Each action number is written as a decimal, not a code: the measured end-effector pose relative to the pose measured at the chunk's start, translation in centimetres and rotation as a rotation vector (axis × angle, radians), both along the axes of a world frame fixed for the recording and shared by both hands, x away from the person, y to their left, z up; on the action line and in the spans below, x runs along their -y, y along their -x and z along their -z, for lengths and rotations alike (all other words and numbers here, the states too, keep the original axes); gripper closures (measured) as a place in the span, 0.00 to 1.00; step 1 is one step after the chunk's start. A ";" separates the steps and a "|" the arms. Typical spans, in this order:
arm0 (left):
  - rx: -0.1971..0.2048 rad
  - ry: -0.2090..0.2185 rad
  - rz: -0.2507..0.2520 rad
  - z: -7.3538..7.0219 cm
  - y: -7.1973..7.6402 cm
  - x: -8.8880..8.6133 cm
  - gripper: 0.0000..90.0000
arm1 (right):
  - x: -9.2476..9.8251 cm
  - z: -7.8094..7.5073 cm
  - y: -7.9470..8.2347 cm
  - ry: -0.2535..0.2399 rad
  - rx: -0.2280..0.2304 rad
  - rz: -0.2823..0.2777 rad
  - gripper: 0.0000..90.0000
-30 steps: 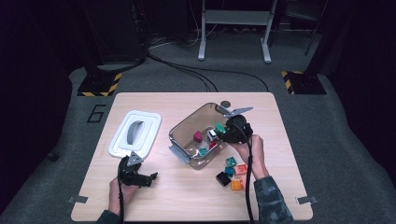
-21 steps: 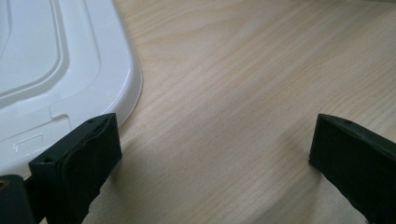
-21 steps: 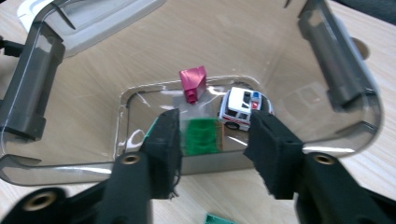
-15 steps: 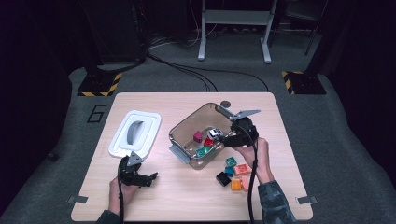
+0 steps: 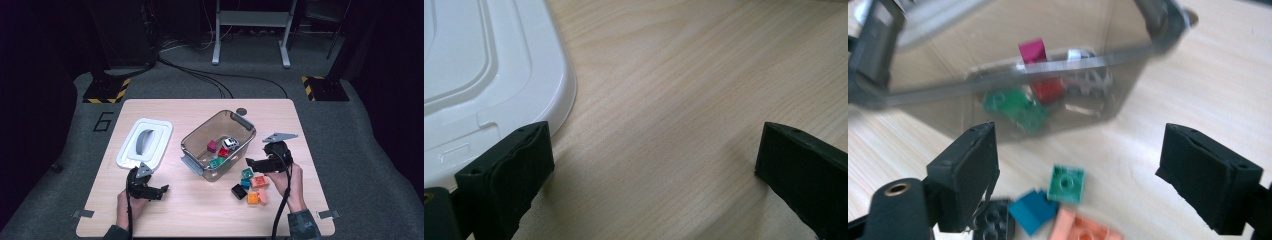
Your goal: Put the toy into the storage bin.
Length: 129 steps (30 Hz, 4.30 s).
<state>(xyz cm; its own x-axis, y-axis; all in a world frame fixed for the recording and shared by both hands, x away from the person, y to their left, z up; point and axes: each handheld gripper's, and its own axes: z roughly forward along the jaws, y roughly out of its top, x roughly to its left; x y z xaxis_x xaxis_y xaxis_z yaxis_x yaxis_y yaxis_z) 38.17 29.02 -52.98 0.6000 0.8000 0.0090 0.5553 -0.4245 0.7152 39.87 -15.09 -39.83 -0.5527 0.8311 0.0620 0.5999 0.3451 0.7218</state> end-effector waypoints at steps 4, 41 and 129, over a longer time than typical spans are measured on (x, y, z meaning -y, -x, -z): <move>0.000 0.001 0.000 0.0 0.0 0.0 0.02 | 1.0 1.8 1.0 -0.002 -0.024 0.026 0.15; 0.000 0.000 0.000 0.0 0.0 0.0 0.02 | 3.6 10.1 6.9 0.002 -0.118 0.109 0.74; 0.008 0.003 -0.004 0.1 0.0 0.0 0.02 | -3.7 -3.3 -7.2 -0.045 0.048 0.013 0.75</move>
